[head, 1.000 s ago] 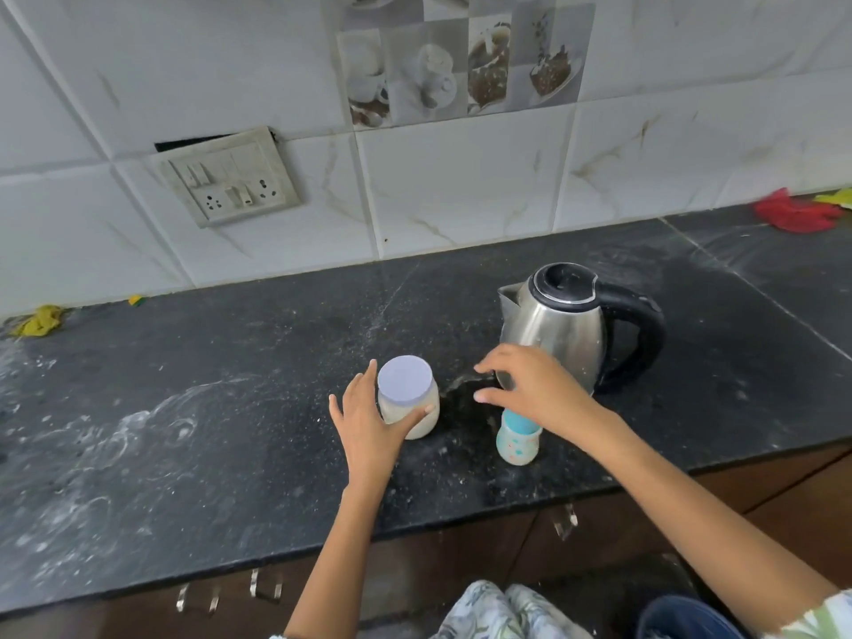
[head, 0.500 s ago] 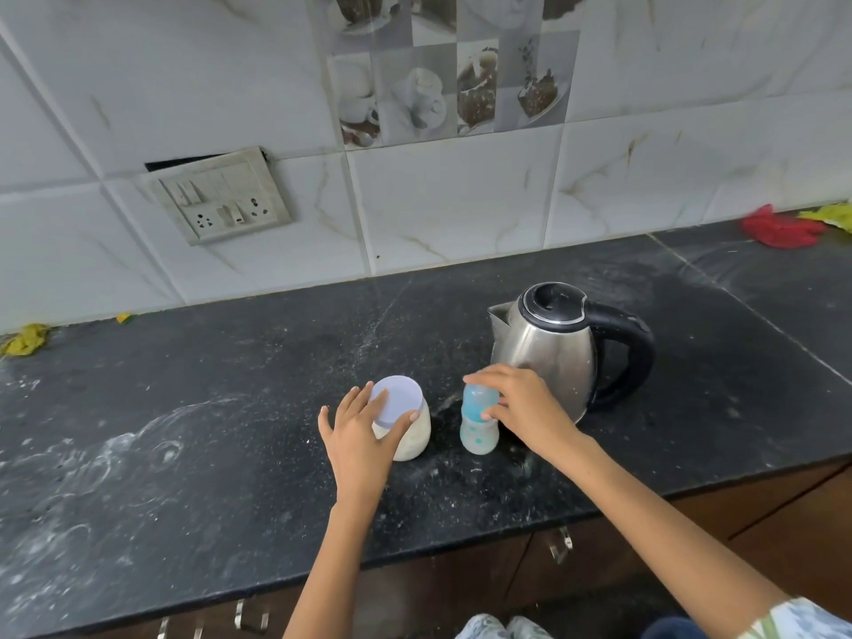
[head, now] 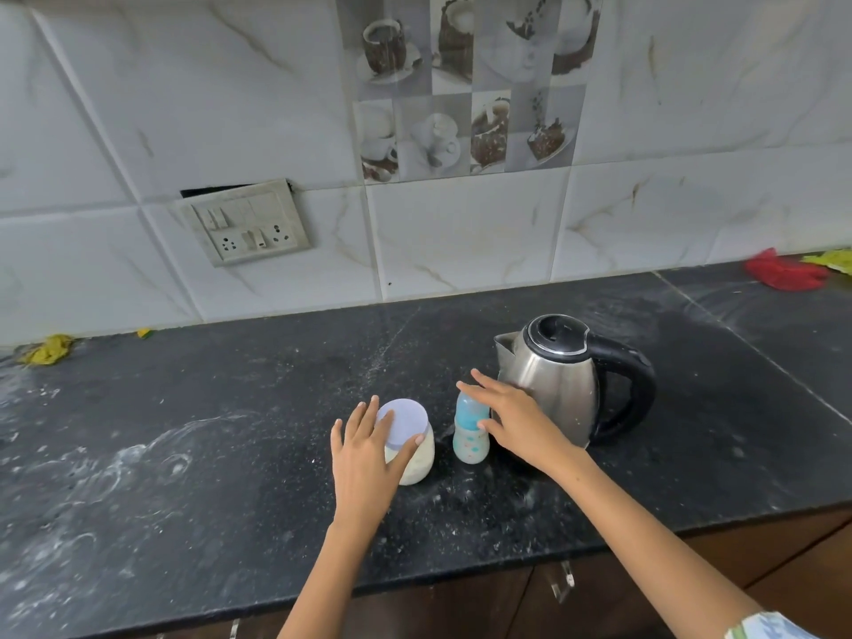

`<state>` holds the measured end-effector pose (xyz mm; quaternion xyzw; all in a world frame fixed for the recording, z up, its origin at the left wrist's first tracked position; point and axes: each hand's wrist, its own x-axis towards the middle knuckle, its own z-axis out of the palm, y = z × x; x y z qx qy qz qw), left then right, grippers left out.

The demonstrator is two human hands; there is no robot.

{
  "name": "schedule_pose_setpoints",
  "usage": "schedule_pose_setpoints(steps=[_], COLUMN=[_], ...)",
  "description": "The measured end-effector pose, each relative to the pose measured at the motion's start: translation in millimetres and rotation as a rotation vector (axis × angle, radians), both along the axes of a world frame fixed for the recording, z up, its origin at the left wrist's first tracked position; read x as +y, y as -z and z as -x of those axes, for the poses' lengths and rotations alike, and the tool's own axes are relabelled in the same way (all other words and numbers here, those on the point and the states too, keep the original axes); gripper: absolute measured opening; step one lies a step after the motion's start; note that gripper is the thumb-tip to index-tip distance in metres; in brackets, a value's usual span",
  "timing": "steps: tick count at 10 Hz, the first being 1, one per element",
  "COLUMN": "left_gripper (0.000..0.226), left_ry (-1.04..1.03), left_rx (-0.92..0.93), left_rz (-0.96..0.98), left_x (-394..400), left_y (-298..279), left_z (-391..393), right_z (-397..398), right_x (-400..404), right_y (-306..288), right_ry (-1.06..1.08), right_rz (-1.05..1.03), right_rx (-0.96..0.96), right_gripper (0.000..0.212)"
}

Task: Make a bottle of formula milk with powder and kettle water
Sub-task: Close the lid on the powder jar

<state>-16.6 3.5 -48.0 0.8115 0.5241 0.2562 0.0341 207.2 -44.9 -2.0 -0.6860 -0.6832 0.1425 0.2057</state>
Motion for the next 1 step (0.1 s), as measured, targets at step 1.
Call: schedule_pose_setpoints(steps=[1], left_gripper=[0.072], left_ry=[-0.015], left_rx=[-0.041], left_rz=[-0.074], left_x=[2.5], left_y=[-18.5], left_z=[-0.9], right_z=[5.4], right_x=[-9.2], right_y=[-13.9], right_ry=[0.03], right_rz=[-0.109], right_rx=[-0.033], right_gripper=[0.064])
